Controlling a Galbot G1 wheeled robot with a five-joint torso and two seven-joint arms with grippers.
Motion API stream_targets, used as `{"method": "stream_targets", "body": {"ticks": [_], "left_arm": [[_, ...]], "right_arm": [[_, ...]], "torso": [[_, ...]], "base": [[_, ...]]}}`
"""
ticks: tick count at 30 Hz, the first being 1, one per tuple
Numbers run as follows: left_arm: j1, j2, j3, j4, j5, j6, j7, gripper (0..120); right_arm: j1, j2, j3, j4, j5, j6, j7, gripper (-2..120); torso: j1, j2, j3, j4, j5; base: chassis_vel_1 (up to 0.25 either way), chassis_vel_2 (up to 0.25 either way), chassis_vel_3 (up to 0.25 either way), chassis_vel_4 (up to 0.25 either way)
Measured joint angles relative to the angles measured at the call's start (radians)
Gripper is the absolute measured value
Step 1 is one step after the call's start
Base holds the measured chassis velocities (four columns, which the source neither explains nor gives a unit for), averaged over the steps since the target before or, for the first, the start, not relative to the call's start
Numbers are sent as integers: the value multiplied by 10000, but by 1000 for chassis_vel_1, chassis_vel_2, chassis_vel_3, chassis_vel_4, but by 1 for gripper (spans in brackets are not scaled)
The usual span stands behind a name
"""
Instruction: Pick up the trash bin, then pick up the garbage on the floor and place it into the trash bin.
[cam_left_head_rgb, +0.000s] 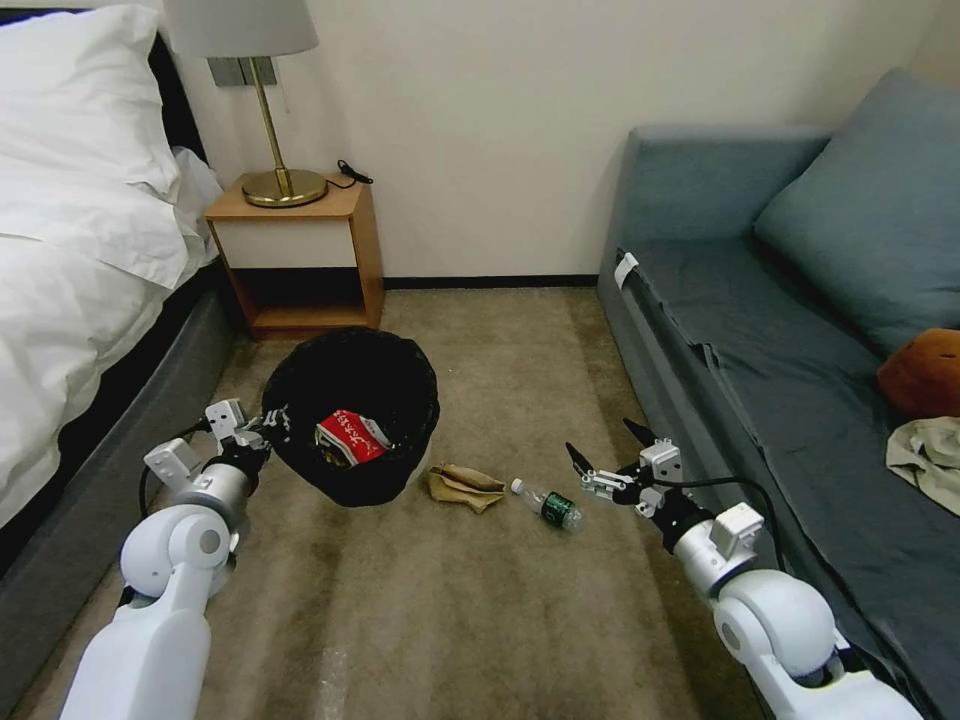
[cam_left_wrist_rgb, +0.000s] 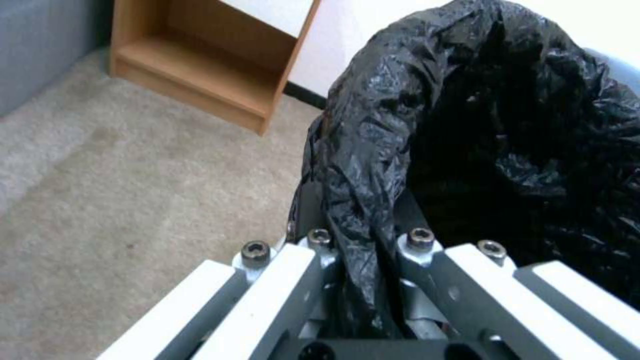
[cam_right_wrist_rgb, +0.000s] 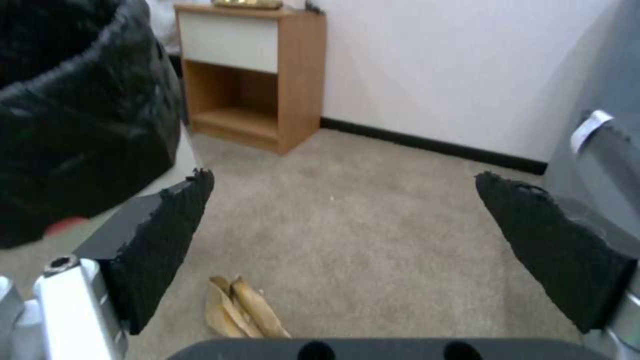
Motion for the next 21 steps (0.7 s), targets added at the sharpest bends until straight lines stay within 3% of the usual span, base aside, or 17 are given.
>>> {"method": "stream_targets", "body": {"ticks": [2,5,6,8,10,14,15,21], "left_arm": [[-33,57,-110,64,116,-27,34,4],[-43,95,-170,106,139,-32,55,4],[-41,193,-241,177,177,-70,108,4],[-30,238,-245,199,184,-91,134,4],[12,295,-278,232,192,-116,195,4],[58,287,-327,233,199,-125,231,4],[91,254,-330,229,220,-146,259,4],[144,218,-352,215,250,-161,306,4]], "right_arm": [[866,-638,-623,-413,448,-90,92,100],[1475,-1011,-1088,-681,695,-155,94,100],[2366,-1550,-1886,-1088,1098,-214,70,100],[2841,-1807,-2358,-1330,1275,-229,7,100],[4077,-2370,-3705,-2110,1617,-261,-314,100],[5436,-2571,-4890,-2835,1949,-283,-496,100],[6390,-2592,-5867,-3529,2253,-294,-689,100],[8362,-2195,-8011,-5220,3334,-780,-1629,100]], "torso": [[0,0,0,0,-3],[0,0,0,2,-2],[0,0,1,6,-3],[0,0,0,7,-4],[0,0,1,2,-2],[0,0,2,1,1],[-1,1,0,5,-12],[0,-1,1,2,-3]], "base": [[0,0,0,0],[0,0,0,0],[0,0,0,0],[0,0,0,0],[0,0,0,0],[0,0,0,0],[0,0,0,0],[0,0,0,0]]}}
